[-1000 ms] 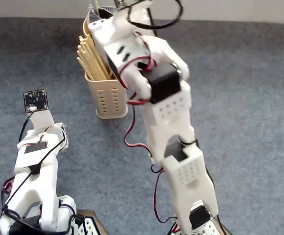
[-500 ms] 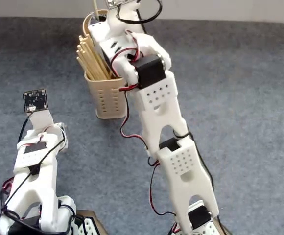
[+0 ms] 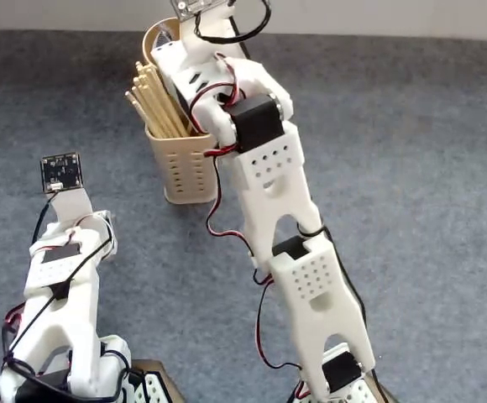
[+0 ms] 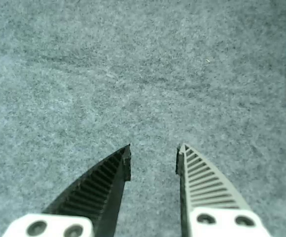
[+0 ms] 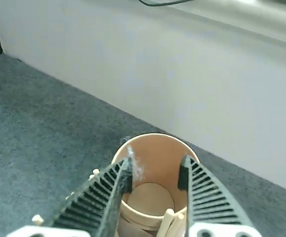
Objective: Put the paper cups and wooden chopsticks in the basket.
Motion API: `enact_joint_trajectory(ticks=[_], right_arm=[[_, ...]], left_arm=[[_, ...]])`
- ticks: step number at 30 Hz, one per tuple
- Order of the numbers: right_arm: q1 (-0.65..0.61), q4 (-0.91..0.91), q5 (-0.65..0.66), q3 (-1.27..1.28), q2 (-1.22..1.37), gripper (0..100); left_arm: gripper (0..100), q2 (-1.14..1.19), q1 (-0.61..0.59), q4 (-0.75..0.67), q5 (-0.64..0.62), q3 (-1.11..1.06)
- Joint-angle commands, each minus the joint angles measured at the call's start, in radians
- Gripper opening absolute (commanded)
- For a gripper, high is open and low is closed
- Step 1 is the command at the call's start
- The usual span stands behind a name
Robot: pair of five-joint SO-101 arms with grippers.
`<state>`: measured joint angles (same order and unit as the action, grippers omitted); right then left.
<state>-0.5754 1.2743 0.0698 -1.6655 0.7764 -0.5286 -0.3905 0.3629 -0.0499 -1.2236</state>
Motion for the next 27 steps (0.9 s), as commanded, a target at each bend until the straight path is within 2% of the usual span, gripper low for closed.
enact_joint_trajectory(ticks=[1,4,6,7,9,14,19,23,25,27], right_arm=[[-0.013,0.134,0.104,-0.076,-0.110,16.3],[-0.048,0.346,0.157,-0.065,-0.239,16.3],[-0.051,0.501,0.163,-0.065,-0.323,16.3],[-0.041,0.496,0.158,-0.048,-0.364,16.3],[0.059,0.496,0.158,0.062,-0.460,16.3],[0.228,0.495,0.158,0.638,-0.820,16.3],[0.277,0.492,0.163,1.170,-1.325,16.3],[0.277,0.460,0.193,1.557,-1.751,16.3],[0.285,0.401,0.256,1.791,-1.936,16.3],[0.343,0.326,0.296,2.038,-2.083,16.3]], left_arm=[[18,-0.016,0.016,-0.017,0.008,0.004],[18,-0.016,0.016,-0.017,0.012,0.010],[18,-0.025,0.008,-0.012,0.063,0.013],[18,-0.030,0.004,-0.012,0.094,0.021],[18,-0.071,-0.015,0.034,0.114,0.067],[18,-0.274,-0.031,0.459,0.123,0.325],[18,-0.521,-0.028,0.758,0.204,0.588],[18,-0.753,-0.028,0.907,0.206,0.613],[18,-0.852,-0.028,0.928,0.207,0.550],[18,-0.943,-0.028,0.928,0.215,0.461]])
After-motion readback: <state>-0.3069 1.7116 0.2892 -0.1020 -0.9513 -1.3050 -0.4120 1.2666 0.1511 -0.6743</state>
